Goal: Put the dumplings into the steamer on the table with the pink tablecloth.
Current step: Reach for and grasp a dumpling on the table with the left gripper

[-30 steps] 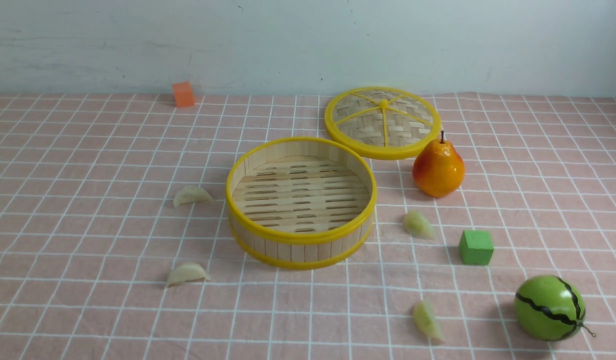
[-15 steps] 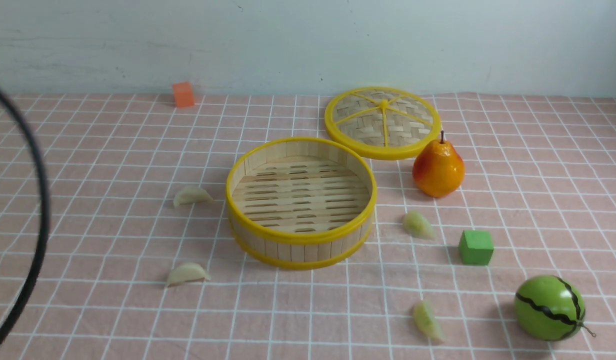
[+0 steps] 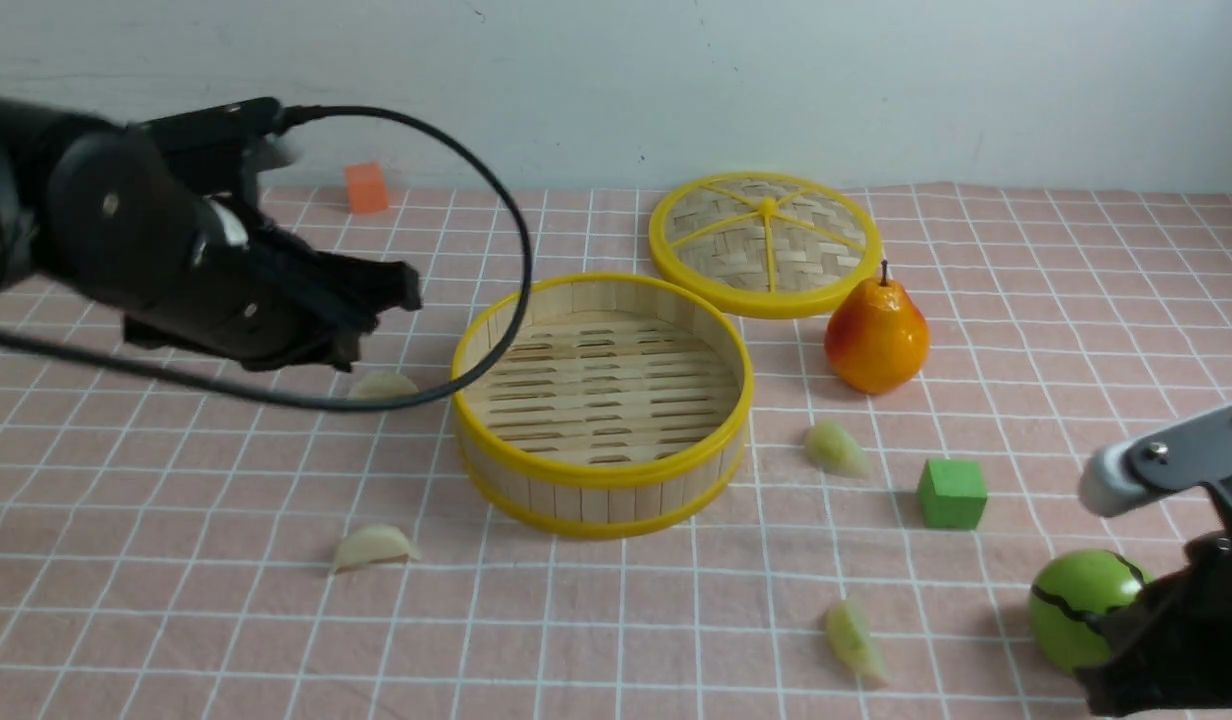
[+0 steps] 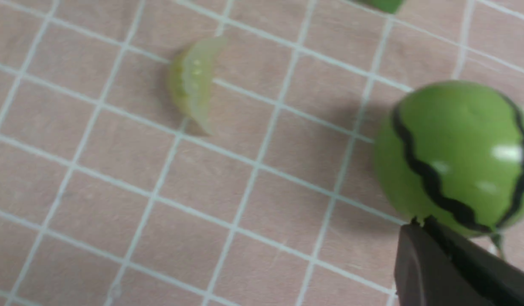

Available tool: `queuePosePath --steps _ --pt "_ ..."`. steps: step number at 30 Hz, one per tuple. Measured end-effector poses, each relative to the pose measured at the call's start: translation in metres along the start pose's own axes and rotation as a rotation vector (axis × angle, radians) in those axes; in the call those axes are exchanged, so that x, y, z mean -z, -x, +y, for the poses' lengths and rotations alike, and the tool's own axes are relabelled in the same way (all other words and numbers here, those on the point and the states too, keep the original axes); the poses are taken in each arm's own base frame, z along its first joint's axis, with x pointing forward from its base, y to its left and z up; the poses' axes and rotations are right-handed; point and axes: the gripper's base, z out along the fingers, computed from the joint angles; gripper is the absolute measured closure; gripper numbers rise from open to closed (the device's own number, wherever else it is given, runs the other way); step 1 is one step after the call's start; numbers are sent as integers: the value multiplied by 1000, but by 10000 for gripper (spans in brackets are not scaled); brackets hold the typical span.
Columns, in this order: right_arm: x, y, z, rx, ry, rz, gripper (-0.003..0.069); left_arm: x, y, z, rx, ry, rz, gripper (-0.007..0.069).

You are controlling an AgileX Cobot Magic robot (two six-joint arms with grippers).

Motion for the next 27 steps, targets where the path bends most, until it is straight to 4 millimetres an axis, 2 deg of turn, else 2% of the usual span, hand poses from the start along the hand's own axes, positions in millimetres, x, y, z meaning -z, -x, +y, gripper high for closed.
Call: queuePosePath --steps 2,4,6,8,9,12,13,17,18,19,22,25,27 --pt "-3 2 2 22 16 21 671 -5 7 0 -18 -38 35 638" --pt "-13 4 9 47 78 78 670 -20 27 3 -102 -137 125 638" --pt "-18 3 12 58 113 102 670 -32 39 7 -164 -151 164 638" --pt "-20 3 14 66 134 110 670 -39 45 9 -200 -133 177 638" --pt "-20 2 16 82 161 111 669 -50 52 15 -263 -82 184 629" --pt "-20 3 18 97 188 102 668 -70 58 25 -371 9 169 565" --pt "-20 3 19 97 190 102 668 -72 58 26 -380 15 168 558" --pt "-20 5 19 96 198 85 663 -111 56 42 -577 92 160 356" --pt "-20 5 19 97 197 84 662 -112 56 43 -581 93 160 347" --pt "-20 5 19 97 196 82 662 -124 54 45 -597 95 158 288" --pt "-20 5 19 96 197 81 662 -147 48 52 -604 100 154 201" --pt "-20 5 19 93 198 80 662 -159 43 56 -615 112 172 191" --pt "-20 5 20 91 200 80 662 -168 39 61 -623 129 195 223"
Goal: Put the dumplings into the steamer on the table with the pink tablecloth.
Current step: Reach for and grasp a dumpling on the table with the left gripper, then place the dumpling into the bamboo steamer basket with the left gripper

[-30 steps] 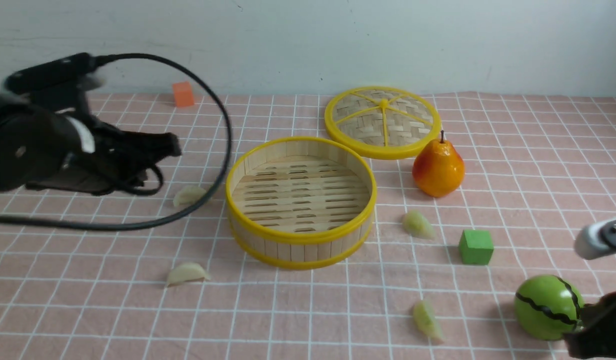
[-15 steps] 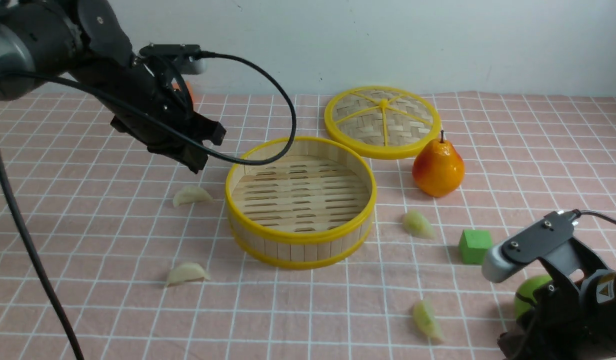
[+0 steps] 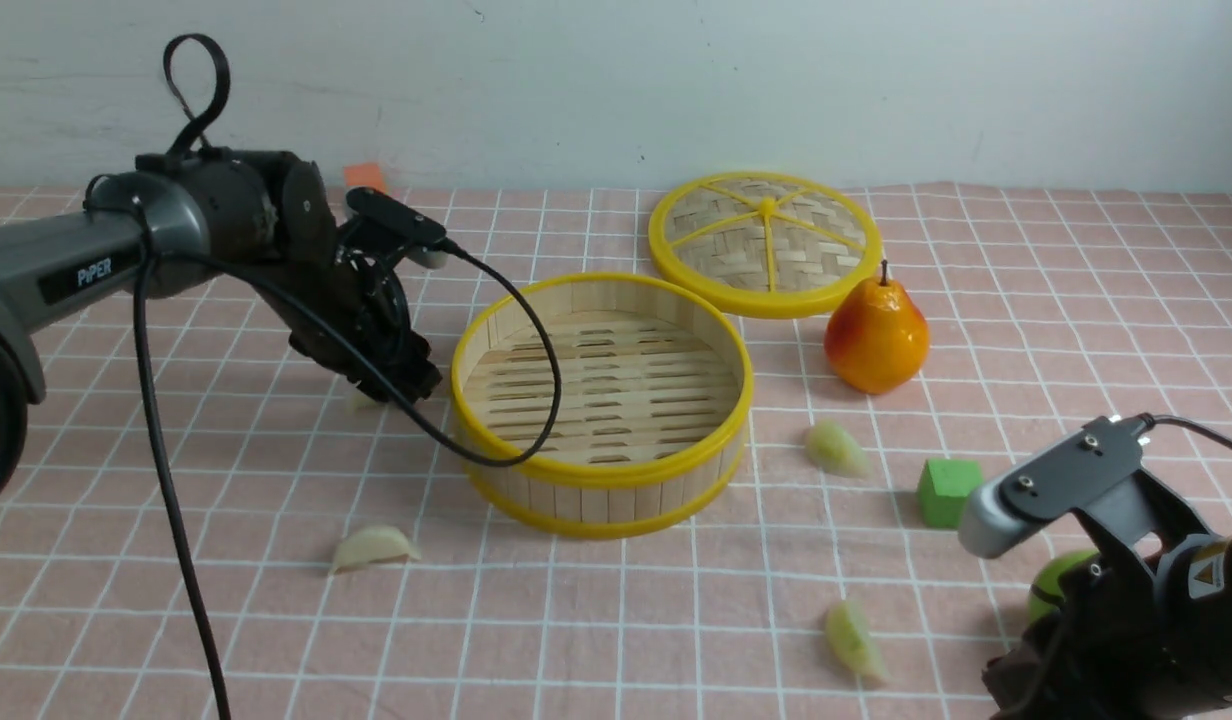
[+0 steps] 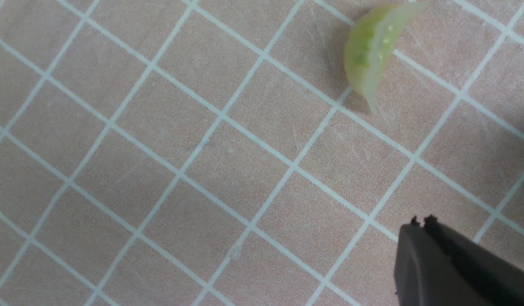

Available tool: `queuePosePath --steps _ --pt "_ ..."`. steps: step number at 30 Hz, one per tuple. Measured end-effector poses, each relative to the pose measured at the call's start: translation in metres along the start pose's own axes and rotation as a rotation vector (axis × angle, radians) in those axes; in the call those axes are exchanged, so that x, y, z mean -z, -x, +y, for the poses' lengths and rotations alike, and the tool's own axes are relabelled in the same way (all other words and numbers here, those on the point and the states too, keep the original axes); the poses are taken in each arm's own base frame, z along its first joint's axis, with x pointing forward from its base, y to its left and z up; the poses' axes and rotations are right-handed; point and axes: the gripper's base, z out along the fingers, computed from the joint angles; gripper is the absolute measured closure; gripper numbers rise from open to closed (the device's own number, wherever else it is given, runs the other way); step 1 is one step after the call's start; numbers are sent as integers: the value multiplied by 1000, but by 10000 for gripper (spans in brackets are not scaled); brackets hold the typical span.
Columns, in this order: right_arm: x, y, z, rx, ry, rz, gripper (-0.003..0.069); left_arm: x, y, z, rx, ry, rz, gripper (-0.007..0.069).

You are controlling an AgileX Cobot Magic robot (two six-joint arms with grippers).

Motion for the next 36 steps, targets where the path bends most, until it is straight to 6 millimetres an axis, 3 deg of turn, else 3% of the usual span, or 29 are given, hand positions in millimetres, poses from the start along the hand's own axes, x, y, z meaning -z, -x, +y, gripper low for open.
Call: queuePosePath --steps 5,11,16,18,19,20,21,23,24,25,29,31,33,35,36 --pt "0 0 1 -24 16 -5 659 -5 -4 2 95 27 31 474" --pt "0 1 2 -38 26 -7 655 18 0 5 233 53 24 474" --pt "0 3 2 -42 20 -27 649 101 35 -3 438 -53 -169 474" --pt "0 3 1 -42 16 -36 648 113 42 -12 460 -102 -207 474" --pt "0 4 1 -44 16 -41 648 120 49 -25 467 -154 -231 474" --pt "0 4 1 -44 15 -43 648 117 54 -38 461 -188 -236 474" --pt "0 4 1 -44 15 -43 648 116 55 -38 463 -189 -236 474" --pt "0 4 1 -46 16 -45 647 88 62 -67 431 -210 -215 474" --pt "0 4 1 -47 17 -45 646 82 62 -68 428 -206 -211 474" --pt "0 4 2 -56 22 -47 645 59 62 -82 405 -193 -186 474" --pt "0 4 4 -82 42 -45 643 22 56 -97 403 -159 -136 400" --pt "0 4 4 -85 46 -42 641 15 55 -101 415 -147 -131 313" --pt "0 3 4 -85 49 -35 637 22 57 -101 472 -129 -142 195" --pt "0 3 5 -86 52 -30 637 31 59 -99 485 -117 -143 162" --pt "0 2 5 -87 58 -19 636 58 60 -93 482 -79 -138 128"
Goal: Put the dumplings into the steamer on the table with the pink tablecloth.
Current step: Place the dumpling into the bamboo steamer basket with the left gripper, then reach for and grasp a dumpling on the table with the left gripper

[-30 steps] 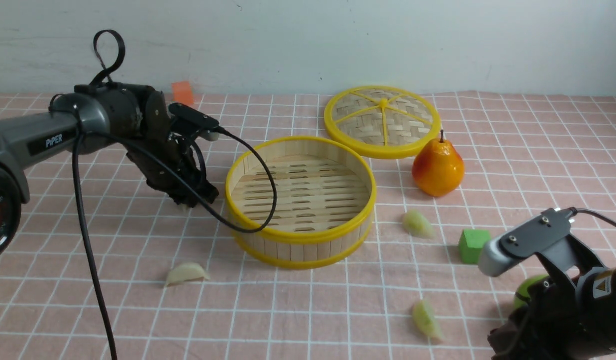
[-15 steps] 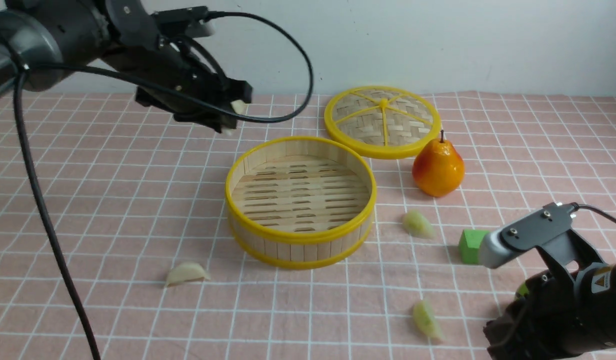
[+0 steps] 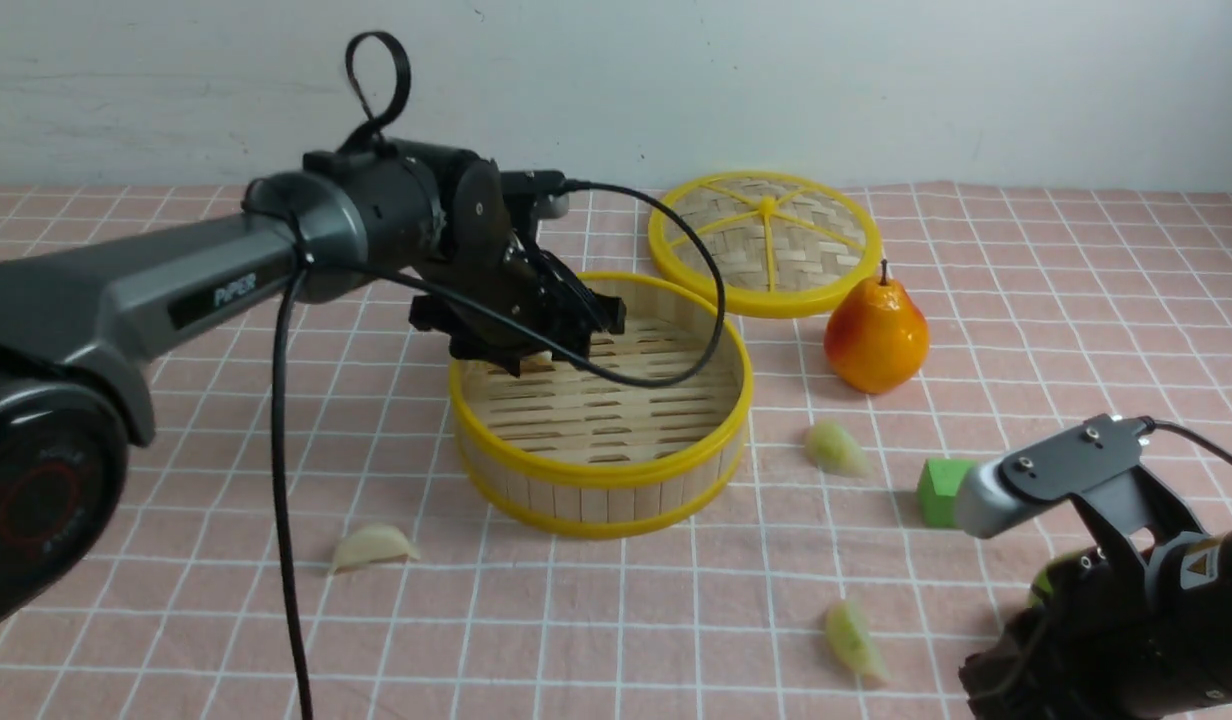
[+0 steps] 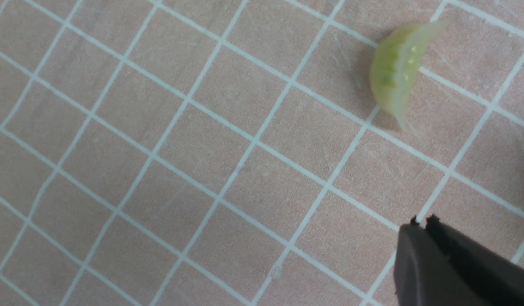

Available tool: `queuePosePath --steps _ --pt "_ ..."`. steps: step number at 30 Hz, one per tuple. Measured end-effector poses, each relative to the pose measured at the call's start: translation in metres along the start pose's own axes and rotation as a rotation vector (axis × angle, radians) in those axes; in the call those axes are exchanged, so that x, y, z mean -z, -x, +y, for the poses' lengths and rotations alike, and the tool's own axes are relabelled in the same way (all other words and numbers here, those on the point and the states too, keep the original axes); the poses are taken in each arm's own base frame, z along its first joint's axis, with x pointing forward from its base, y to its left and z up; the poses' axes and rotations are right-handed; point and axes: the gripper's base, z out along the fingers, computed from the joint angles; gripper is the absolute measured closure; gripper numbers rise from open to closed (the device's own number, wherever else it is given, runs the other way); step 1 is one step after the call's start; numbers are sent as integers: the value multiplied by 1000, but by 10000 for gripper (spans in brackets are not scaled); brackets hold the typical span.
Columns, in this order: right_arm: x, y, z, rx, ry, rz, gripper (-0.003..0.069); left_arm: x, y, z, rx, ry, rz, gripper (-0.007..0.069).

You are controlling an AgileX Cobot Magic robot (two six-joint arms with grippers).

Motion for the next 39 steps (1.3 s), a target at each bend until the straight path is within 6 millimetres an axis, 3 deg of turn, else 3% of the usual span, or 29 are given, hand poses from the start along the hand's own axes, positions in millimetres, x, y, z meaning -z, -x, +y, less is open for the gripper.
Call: queuePosePath --steps 3,4,5,6,9,11,15,17,23,29,32,34,35,36,37,39 --pt "0 -2 1 -1 9 21 634 56 8 4 -43 73 9 113" --pt "0 -3 1 -3 13 28 634 83 8 6 -58 101 21 115" --pt "0 -3 1 -3 13 28 634 87 7 7 -59 105 24 115" --pt "0 -3 2 -9 21 33 631 114 0 10 -71 129 51 121" --pt "0 -3 3 -17 28 35 628 132 -21 16 -75 142 91 132" --pt "0 -3 3 -17 29 37 627 124 -41 21 -79 139 125 137" --pt "0 -3 3 -24 34 36 627 66 -96 33 -211 105 163 141" --pt "0 -3 4 -36 42 33 627 50 -110 37 -277 99 190 141" --pt "0 -2 4 -41 43 26 617 19 -120 42 -414 119 192 141" --pt "0 -1 4 -41 39 15 617 7 -126 46 -433 137 236 177" --pt "0 -1 4 -41 38 12 615 7 -127 46 -359 150 239 280" --pt "0 -1 4 -40 37 11 613 8 -126 46 -283 159 229 399" --pt "0 -1 4 -40 37 11 613 8 -126 46 -276 159 229 412" --pt "0 -1 4 -39 37 11 612 8 -126 46 -242 164 227 463" --pt "0 -1 4 -39 37 11 610 8 -126 47 -208 174 229 572" --pt "0 -1 4 -38 37 11 607 11 -126 47 -174 188 245 638"
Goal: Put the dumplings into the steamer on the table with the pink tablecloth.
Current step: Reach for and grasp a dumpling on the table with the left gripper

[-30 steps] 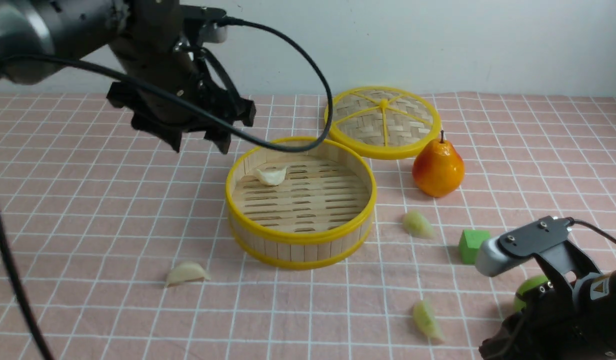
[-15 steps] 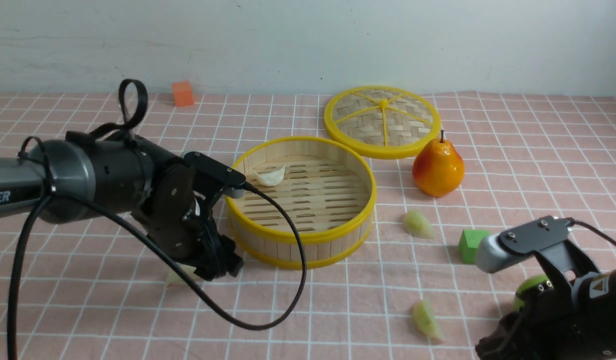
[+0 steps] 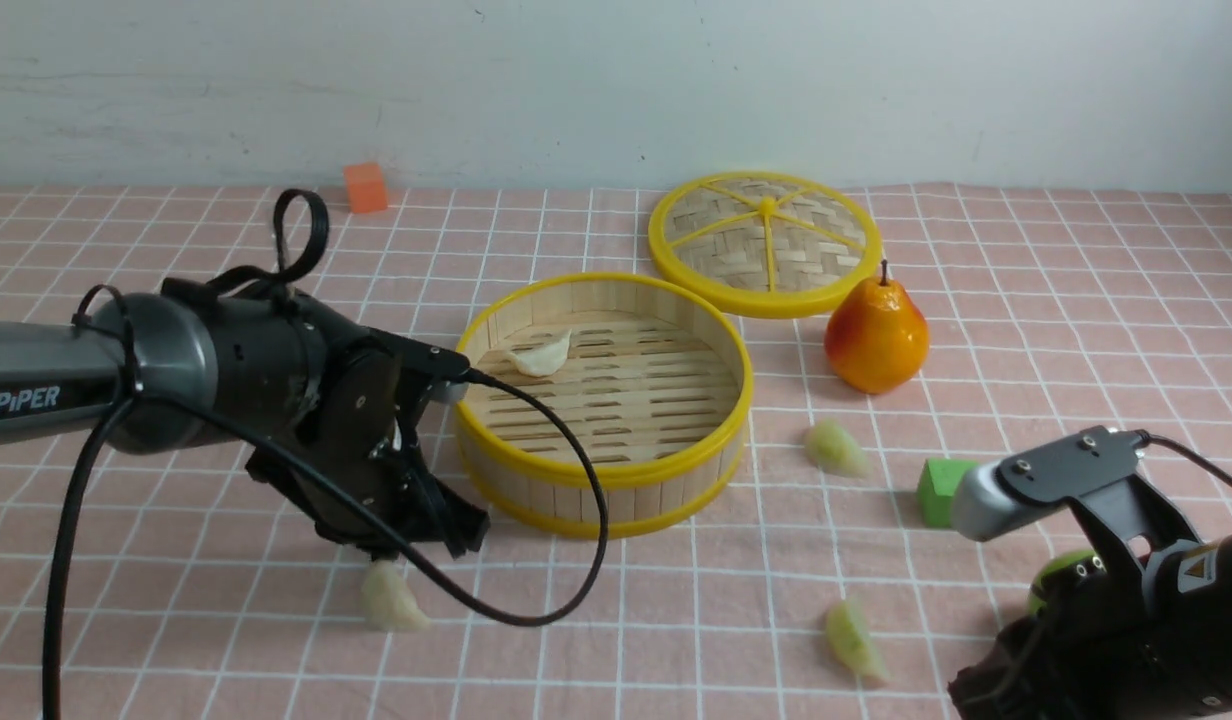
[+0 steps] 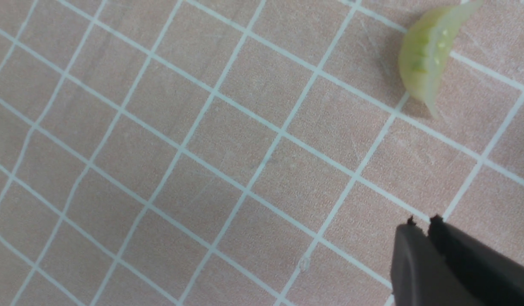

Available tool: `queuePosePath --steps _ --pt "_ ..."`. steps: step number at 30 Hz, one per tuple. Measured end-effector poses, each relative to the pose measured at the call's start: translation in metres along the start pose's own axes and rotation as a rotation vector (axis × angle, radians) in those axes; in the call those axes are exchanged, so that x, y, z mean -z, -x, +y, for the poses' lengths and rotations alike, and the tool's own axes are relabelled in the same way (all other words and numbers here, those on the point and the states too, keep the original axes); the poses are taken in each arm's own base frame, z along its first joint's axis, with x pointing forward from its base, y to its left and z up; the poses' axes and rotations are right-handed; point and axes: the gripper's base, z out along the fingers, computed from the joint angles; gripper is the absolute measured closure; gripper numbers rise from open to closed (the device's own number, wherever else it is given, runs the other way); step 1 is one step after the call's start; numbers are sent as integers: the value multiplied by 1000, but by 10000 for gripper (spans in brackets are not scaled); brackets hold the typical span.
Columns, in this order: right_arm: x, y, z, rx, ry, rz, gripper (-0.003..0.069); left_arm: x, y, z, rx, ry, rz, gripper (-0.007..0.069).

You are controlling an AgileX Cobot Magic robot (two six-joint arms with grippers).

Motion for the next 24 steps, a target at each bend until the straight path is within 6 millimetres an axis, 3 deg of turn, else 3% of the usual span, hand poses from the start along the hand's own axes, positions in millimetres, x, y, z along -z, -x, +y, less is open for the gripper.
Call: queuePosePath --steps 2,9,11,16,20,24 --pt "0 0 0 0 0 0 606 5 1 1 15 5 8 638" --pt "0 1 0 29 -4 -10 596 102 28 -4 71 -96 -212 638" --pt "0 1 0 37 -6 -14 596 113 26 -4 108 -110 -200 638" --pt "0 1 0 38 -6 -14 596 93 6 -2 211 -68 -77 616" --pt "0 1 0 35 -3 -15 587 54 -18 -3 331 -37 -16 438" --pt "0 2 0 29 -1 -20 583 40 -20 -6 441 -53 -30 246"
